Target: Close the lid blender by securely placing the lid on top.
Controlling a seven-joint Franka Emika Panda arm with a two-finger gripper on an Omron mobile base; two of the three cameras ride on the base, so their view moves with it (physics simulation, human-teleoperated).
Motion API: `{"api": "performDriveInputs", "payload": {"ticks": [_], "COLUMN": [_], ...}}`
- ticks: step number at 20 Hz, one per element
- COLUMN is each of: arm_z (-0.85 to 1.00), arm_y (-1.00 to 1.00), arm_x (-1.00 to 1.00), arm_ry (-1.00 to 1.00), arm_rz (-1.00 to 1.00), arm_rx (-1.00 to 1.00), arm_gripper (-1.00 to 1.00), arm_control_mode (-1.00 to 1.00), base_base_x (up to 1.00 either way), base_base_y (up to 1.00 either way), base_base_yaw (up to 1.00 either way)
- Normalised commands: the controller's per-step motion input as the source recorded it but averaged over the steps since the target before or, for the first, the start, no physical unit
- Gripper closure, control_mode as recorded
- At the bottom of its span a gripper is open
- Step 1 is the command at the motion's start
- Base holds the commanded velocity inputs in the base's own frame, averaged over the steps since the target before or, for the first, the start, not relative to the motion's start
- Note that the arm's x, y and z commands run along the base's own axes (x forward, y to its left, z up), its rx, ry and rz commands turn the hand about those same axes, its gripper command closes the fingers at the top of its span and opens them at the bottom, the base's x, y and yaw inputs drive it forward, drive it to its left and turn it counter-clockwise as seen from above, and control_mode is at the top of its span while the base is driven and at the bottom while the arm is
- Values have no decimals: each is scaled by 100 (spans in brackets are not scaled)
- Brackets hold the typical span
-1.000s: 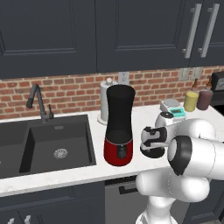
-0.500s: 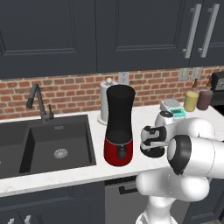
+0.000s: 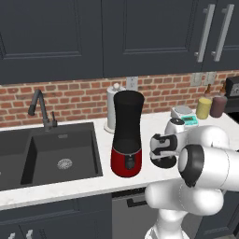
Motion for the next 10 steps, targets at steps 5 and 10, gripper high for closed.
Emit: {"api": "performDriveInputs", "payload": {"ticks": [5,10], "arm_z": [5,54], "arm_y": [8,0], "arm_x": [-14,-30], "arm_ry": [-1,-4], "arm_rz": [1,0], "arm_rx": [0,0], "arm_gripper": [100,100], "arm_control_mode": [-100,-100], "base_base_x": [0,0], "base_base_y": [0,0], "base_base_yaw": [0,0]}}
